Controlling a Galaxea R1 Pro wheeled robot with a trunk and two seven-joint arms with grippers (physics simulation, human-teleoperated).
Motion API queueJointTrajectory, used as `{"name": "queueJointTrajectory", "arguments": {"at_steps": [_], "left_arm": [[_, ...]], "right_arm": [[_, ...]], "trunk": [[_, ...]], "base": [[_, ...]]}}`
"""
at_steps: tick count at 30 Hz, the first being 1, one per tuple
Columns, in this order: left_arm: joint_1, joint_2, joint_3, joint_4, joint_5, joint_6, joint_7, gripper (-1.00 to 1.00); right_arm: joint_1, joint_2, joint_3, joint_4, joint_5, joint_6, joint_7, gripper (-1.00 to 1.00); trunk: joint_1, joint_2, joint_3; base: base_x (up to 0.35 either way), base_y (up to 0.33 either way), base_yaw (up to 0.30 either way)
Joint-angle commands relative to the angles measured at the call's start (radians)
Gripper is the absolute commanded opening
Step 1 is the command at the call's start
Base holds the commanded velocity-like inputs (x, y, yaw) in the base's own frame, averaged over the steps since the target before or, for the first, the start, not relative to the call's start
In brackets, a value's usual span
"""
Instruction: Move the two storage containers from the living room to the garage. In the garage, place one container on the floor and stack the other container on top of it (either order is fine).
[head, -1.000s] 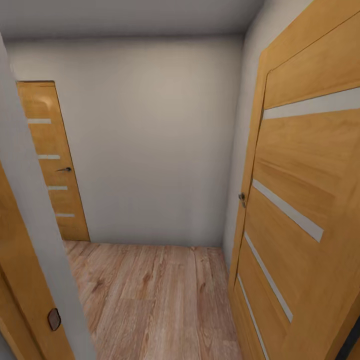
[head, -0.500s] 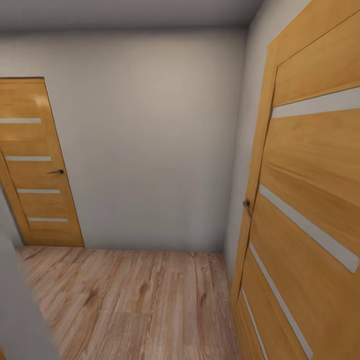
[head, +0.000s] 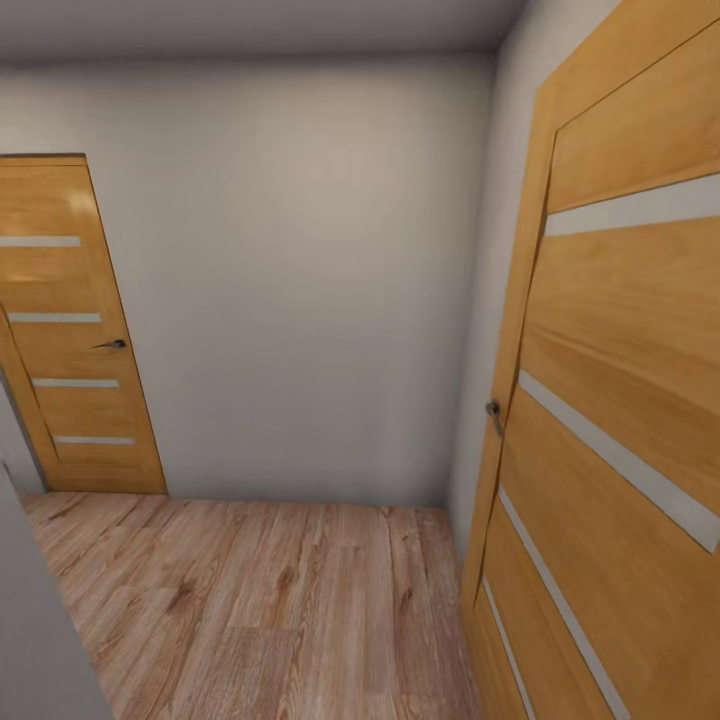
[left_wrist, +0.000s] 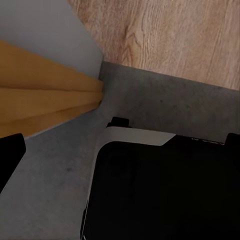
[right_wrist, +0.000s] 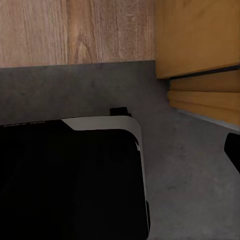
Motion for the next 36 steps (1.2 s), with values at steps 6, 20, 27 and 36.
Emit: {"name": "queueJointTrajectory", "arguments": {"at_steps": [6,20,27,36], "left_arm": [[0.0,0.0,-0.003,0.001,0.008,-0.004,0.002,1.0],[0.0,0.001,-0.002,0.001,0.009,-0.004,0.002,1.0],[0.0,0.001,-0.002,0.001,0.008,-0.004,0.002,1.0],[0.0,0.001,-0.002,0.001,0.009,-0.004,0.002,1.0]], "right_arm": [[-0.001,0.0,0.008,0.003,-0.01,-0.006,-0.001,1.0],[-0.001,0.0,0.009,0.003,-0.01,-0.005,-0.002,1.0],[-0.001,0.0,0.009,0.003,-0.01,-0.006,-0.002,1.0],[-0.001,0.0,0.009,0.003,-0.01,-0.002,-0.002,1.0]], "trunk": [[0.0,-0.001,0.0],[0.0,-0.001,0.0],[0.0,-0.001,0.0],[0.0,-0.001,0.0]], "base": [[0.0,-0.101,0.0],[0.0,-0.013,0.0],[0.05,-0.034,0.0],[0.02,-0.015,0.049]]}}
